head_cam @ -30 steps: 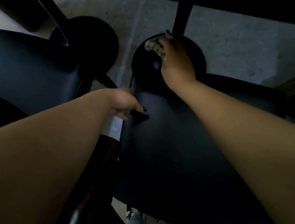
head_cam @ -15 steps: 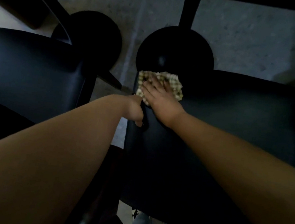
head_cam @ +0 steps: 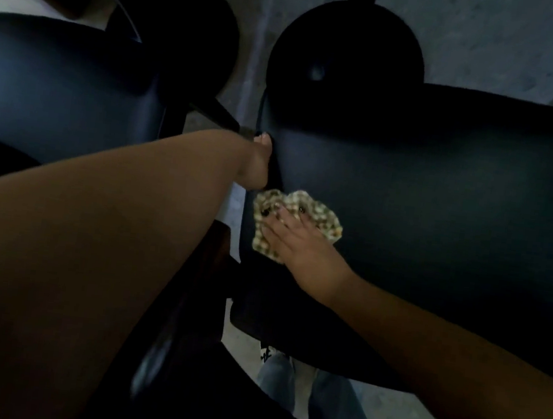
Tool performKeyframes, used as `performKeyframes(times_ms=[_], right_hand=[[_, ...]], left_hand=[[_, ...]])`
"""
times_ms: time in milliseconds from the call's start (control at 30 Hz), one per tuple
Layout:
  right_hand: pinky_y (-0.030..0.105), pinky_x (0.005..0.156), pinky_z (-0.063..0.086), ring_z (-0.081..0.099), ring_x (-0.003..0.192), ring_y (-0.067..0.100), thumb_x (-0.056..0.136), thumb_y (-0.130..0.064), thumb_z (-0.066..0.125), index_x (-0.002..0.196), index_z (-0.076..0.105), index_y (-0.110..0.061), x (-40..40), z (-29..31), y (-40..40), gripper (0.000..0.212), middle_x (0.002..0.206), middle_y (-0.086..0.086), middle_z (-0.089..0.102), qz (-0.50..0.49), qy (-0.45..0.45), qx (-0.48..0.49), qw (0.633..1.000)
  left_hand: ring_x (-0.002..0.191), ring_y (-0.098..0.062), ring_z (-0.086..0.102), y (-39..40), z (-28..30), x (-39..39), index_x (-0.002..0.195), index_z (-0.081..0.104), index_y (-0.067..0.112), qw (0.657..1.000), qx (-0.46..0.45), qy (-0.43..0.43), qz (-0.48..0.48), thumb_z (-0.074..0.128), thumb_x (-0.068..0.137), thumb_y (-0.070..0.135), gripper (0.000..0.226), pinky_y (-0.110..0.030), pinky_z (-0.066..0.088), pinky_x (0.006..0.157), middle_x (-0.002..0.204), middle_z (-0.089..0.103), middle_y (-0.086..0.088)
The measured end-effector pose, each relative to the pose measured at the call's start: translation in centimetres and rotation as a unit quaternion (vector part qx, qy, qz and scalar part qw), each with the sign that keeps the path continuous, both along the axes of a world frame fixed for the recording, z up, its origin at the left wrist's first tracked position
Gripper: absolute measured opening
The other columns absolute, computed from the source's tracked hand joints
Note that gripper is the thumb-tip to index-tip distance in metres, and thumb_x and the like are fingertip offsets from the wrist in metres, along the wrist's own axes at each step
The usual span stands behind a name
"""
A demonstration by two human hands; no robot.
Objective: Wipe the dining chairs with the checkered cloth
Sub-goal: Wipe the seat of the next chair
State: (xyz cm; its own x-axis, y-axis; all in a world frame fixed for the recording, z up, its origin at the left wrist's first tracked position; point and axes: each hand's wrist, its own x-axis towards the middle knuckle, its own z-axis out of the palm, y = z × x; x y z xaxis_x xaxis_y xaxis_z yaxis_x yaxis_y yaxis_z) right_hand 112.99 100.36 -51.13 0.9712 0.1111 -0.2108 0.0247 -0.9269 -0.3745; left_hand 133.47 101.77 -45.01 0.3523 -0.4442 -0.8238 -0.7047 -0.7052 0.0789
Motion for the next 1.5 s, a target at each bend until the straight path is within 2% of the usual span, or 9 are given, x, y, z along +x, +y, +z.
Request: performKeyframes(times_ms=[67, 200, 300, 367, 467, 667, 967, 1133, 1500], right_hand=[[0.046, 0.115, 0.01, 0.024, 0.142, 0.033, 0.092, -0.011, 0.027, 0.144, 0.037, -0.008, -1.4, 0.4, 0.9, 0.053, 0.152, 0.01, 0.033, 0.033, -0.006, -0.021, 0.999], [0.043, 0.11, -0.019, -0.006, 0.146, 0.03, 0.099, -0.01, 0.031, 0.151, 0.02, -0.012, -3.9, 1.0, 0.3, 0.053, 0.16, 0.005, 0.009, 0.158, 0.071, 0.0, 0.985], [0.052, 0.11, 0.023, 0.041, 0.132, 0.039, 0.08, 0.001, 0.045, 0.129, 0.057, -0.002, -3.6, 3.8, -3.9, 0.05, 0.139, 0.02, 0.049, 0.171, -0.01, 0.071, 0.983], [0.057, 0.092, 0.043, 0.059, 0.11, 0.045, 0.073, 0.005, 0.036, 0.108, 0.069, 0.004, -2.3, 4.8, -8.2, 0.047, 0.117, 0.027, 0.062, 0.047, -0.108, 0.108, 0.987], [0.06, 0.106, 0.031, 0.045, 0.123, 0.05, 0.074, 0.019, 0.039, 0.113, 0.064, 0.008, 1.8, 5.5, -14.7, 0.048, 0.126, 0.03, 0.055, -0.176, -0.17, 0.1, 0.964], [0.047, 0.117, 0.013, 0.02, 0.143, 0.028, 0.089, -0.007, 0.041, 0.141, 0.043, -0.022, 9.5, 2.5, -18.9, 0.054, 0.153, 0.01, 0.03, -0.484, 0.04, -0.009, 0.874], [0.048, 0.117, 0.012, 0.009, 0.147, 0.03, 0.078, 0.014, 0.047, 0.146, 0.034, -0.011, 5.6, 0.0, -7.9, 0.073, 0.155, 0.006, 0.027, -0.218, -0.035, 0.061, 0.974], [0.068, 0.1, 0.033, 0.038, 0.129, 0.049, 0.066, 0.022, 0.05, 0.125, 0.058, 0.003, -1.7, -0.1, -5.5, 0.062, 0.135, 0.02, 0.053, -0.107, -0.056, 0.092, 0.988], [0.044, 0.094, 0.049, 0.055, 0.122, 0.021, 0.055, -0.026, 0.083, 0.112, 0.071, -0.027, -10.3, 3.7, 0.7, 0.058, 0.126, -0.009, 0.063, 0.048, 0.094, 0.062, 0.992]], left_hand=[[0.144, -0.039, 0.021, -0.7, 0.0, -0.2, 0.152, -0.006, 0.002, 0.999, 0.028, -0.006, -0.027, 0.049, 0.094, 0.013, 0.081, -0.045, 0.025, 0.116, 0.159, 0.007, -0.023], [0.141, -0.044, 0.024, -2.5, 0.3, -0.3, 0.144, -0.034, 0.016, 0.997, 0.031, 0.003, -0.066, 0.068, 0.084, 0.015, 0.118, -0.048, 0.038, 0.108, 0.153, -0.037, -0.014], [0.143, -0.045, 0.02, -3.1, 0.0, -0.8, 0.144, -0.033, 0.018, 0.994, 0.041, -0.012, -0.101, 0.084, 0.072, 0.022, 0.137, -0.048, 0.035, 0.111, 0.151, -0.038, -0.016], [0.144, -0.046, 0.01, -3.0, -0.5, -0.7, 0.144, -0.034, 0.018, 0.993, 0.05, -0.016, -0.109, 0.085, 0.072, 0.03, 0.139, -0.048, 0.03, 0.114, 0.152, -0.036, -0.016], [0.145, -0.046, 0.004, -2.8, -1.3, -0.2, 0.145, -0.032, 0.022, 0.996, 0.037, -0.001, -0.087, 0.07, 0.086, 0.028, 0.118, -0.051, 0.023, 0.116, 0.153, -0.036, -0.013], [0.144, -0.048, -0.001, -2.7, -2.1, -0.1, 0.148, -0.028, 0.021, 0.997, 0.019, 0.008, -0.074, 0.053, 0.09, 0.008, 0.1, -0.05, 0.016, 0.119, 0.154, -0.033, -0.014], [0.144, -0.048, 0.006, -2.9, -1.5, 0.0, 0.15, -0.024, 0.024, 0.996, 0.01, 0.026, -0.084, 0.052, 0.09, 0.007, 0.098, -0.046, 0.025, 0.117, 0.153, -0.036, -0.014], [0.144, -0.048, 0.001, -2.8, -1.2, -0.2, 0.147, -0.029, 0.017, 0.995, 0.02, 0.019, -0.093, 0.067, 0.087, 0.015, 0.113, -0.047, 0.024, 0.117, 0.154, -0.033, -0.016], [0.145, -0.047, 0.005, -2.7, -0.7, -0.6, 0.148, -0.027, 0.015, 0.994, 0.013, -0.002, -0.109, 0.075, 0.081, 0.021, 0.122, -0.046, 0.025, 0.117, 0.154, -0.031, -0.018]])
